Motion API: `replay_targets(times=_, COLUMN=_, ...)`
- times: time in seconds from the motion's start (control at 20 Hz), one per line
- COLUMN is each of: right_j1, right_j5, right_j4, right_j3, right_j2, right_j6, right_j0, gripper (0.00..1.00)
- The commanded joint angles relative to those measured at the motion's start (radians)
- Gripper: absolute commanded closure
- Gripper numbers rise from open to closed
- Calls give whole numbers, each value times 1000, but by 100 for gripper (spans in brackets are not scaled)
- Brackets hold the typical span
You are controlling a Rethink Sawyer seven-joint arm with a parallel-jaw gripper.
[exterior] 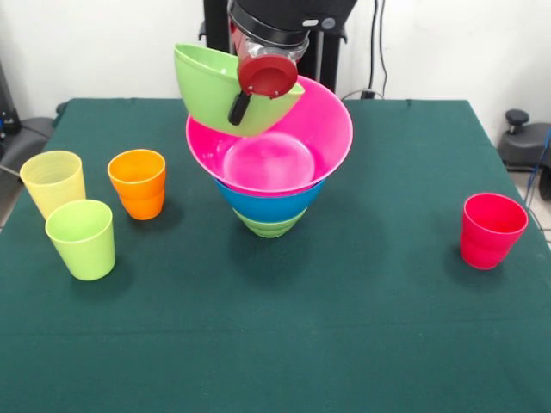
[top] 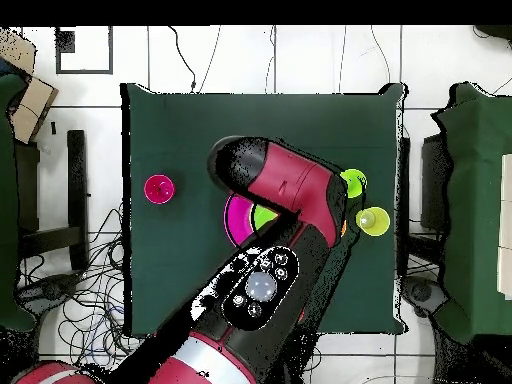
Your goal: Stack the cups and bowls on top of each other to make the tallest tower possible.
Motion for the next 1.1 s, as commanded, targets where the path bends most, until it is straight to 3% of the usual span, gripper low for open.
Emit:
replay_targets(times=0.05, right_j1=1, right_j5=-71, right_j4=23, right_j3=59, right_j2=99, right_j6=178, right_j0=4, gripper=100)
replay_targets(times=1.1, right_j1=11, right_j5=-108, right_j4=37, right_j3=71, right_j2=96, right_j6=209, right_j0=20, gripper=100)
